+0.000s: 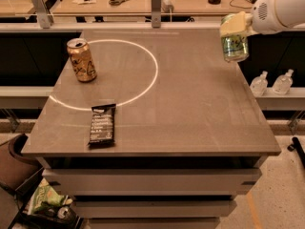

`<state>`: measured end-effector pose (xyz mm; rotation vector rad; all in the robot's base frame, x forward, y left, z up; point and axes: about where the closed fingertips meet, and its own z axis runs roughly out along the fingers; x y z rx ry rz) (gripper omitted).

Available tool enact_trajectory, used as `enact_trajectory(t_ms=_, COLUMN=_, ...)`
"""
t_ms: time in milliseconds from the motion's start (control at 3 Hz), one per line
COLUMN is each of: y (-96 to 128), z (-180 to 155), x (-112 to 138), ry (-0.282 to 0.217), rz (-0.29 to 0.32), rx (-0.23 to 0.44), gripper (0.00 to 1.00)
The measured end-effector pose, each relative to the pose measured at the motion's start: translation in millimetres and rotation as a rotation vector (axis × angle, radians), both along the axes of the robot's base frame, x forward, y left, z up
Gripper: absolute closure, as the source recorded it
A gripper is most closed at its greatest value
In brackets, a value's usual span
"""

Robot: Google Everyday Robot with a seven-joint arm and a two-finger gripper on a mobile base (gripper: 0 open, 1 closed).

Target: Place green can upright

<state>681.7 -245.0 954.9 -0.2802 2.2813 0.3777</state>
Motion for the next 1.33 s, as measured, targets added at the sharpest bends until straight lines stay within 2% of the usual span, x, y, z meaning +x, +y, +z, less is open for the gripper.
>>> enact_trajectory(t_ms=333, y=-16.5, z=19.5, x=2.1, ry=-0.166, rz=0.037, rx=0.062, gripper=1.0)
enact_trajectory(t_ms=667, y=-22.4, z=36.6, x=-0.2, ry=-0.312, rz=0.098, rx=0.119, gripper=1.0)
enact_trajectory(t_ms=1000, y=-6.3, z=51.0, x=-11.8, ry=-0.424, rz=0.205, rx=0.07, gripper=1.0)
enact_trajectory(t_ms=1333, y=17.1, z=59.9, x=-28.3, ry=-0.519, rz=0.305, rx=-0.028, gripper=1.0)
